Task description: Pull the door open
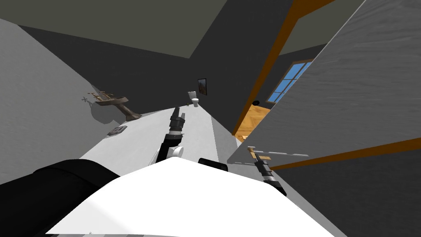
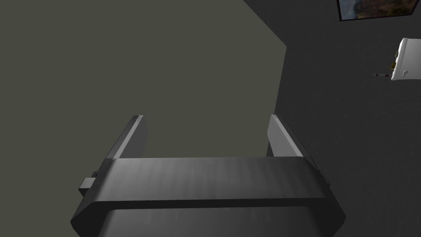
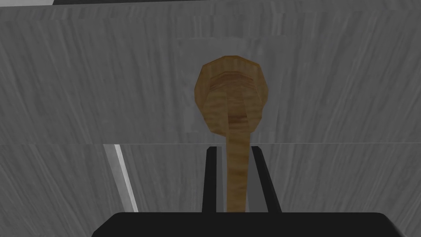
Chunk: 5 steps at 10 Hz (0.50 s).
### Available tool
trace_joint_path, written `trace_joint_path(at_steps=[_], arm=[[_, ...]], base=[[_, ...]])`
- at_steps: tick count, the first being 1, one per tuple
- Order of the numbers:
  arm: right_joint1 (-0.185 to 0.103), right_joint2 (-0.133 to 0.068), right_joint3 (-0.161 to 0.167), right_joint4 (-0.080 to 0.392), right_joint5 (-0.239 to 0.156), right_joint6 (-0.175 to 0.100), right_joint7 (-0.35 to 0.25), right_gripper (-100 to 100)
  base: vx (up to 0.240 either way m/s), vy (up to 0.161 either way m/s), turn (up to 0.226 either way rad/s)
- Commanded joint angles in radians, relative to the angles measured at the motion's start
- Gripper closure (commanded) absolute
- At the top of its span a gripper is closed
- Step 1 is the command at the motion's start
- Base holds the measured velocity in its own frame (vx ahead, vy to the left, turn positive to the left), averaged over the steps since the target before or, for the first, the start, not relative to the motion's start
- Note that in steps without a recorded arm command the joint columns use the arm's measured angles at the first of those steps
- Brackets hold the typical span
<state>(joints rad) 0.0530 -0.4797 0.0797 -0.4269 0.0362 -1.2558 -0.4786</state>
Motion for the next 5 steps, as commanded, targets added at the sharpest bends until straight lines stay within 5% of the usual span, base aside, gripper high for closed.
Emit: trace_joint_path(at_steps=[1,5], arm=[[-0.002,0.006,0.032,-0.024,-0.016,0.016,0.009,100],[-0.018,0.004,0.084,-0.049,-0.052,0.049,0.023,100]], base=[[-0.208,-0.107,0.137],[-0.181,-0.086,0.07]])
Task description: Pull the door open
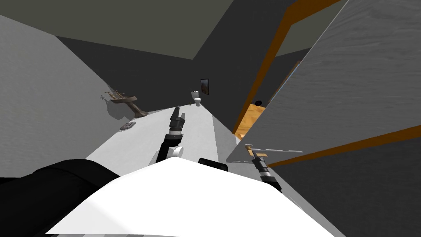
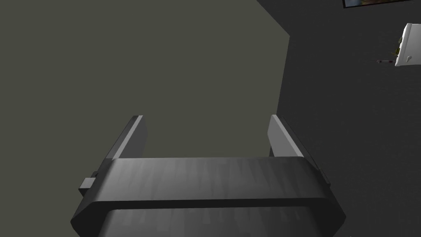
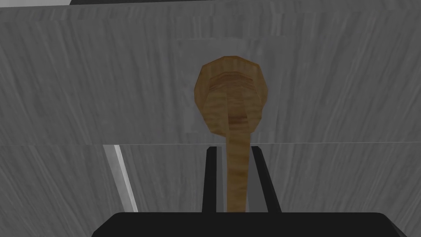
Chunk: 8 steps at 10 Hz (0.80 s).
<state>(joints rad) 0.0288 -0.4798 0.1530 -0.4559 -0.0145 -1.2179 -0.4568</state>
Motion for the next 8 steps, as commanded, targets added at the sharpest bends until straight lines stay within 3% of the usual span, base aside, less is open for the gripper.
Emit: trace_joint_path(at_steps=[1,4,5,6,8], arm=[[0.0,0.004,0.028,-0.029,-0.013,0.022,0.006,100],[0.0,0.004,0.028,-0.029,-0.013,0.022,0.006,100],[-0.007,0.004,0.05,-0.04,-0.029,0.036,0.012,100],[0.007,0.001,0.038,-0.047,-0.023,0.037,0.009,100],[0.007,-0.001,0.039,-0.034,-0.03,0.026,0.008,100]], base=[[-0.153,-0.136,0.072],[-0.053,-0.028,0.012],[-0.082,-0.082,0.053],[-0.048,-0.053,0.044],[-0.149,-0.052,0.252]])
